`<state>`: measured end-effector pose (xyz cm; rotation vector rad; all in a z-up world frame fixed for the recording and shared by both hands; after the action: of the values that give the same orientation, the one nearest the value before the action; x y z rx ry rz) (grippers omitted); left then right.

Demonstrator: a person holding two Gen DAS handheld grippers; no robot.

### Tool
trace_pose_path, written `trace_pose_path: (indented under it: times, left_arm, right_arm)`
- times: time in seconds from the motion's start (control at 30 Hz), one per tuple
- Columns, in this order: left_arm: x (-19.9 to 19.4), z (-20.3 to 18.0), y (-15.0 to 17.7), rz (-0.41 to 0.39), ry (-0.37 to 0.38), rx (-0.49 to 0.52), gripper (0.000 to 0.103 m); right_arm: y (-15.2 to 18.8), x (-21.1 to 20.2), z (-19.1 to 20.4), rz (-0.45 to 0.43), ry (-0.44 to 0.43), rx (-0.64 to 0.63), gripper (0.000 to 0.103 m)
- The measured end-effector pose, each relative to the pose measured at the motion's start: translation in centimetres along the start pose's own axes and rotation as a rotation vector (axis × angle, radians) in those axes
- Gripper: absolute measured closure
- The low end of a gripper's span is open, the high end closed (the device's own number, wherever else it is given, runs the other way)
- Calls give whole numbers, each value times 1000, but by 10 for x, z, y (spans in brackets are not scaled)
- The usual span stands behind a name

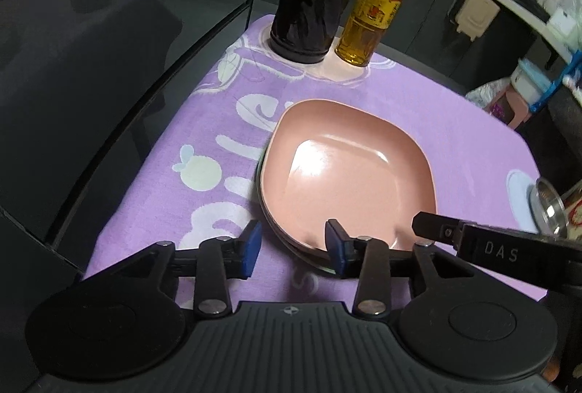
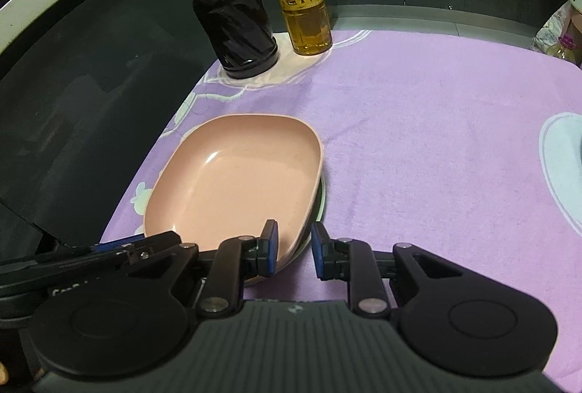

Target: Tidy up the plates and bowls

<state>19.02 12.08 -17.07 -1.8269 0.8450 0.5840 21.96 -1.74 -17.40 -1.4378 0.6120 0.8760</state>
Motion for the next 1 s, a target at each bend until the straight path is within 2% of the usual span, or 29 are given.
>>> trace_pose_path:
  times: [0.17, 0.43, 0.63, 0.8, 1.0]
  left_arm:
    - [10, -9, -3, 51, -45, 59, 65]
    - [7, -13, -7, 66, -105, 68, 65]
    - [0, -15, -8, 64, -179, 144, 65]
    - [-7, -14, -9, 94, -143, 154, 65]
    - [-24, -3, -10, 83, -89, 42, 65]
  right_arm:
    - [0, 3, 0, 10, 10, 9, 83]
    - [-1, -5, -6, -2, -4, 32, 83]
    - [0, -7, -7, -2, -18, 37, 83]
    - [0, -5, -7, 4, -24, 45, 83]
    - [1, -8, -11, 6, -37, 74, 83]
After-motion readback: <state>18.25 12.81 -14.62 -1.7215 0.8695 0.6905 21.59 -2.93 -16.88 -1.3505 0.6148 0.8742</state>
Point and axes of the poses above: each gripper's, at about its wrist camera, not at the fingertips, and x roughly the way its jaws point, z to its left, y to its underside, the point moved 5 cm from there along x, roughly the way its jaws point, and after that the axes turned 12 degrees about y, right-handed, at the moved point
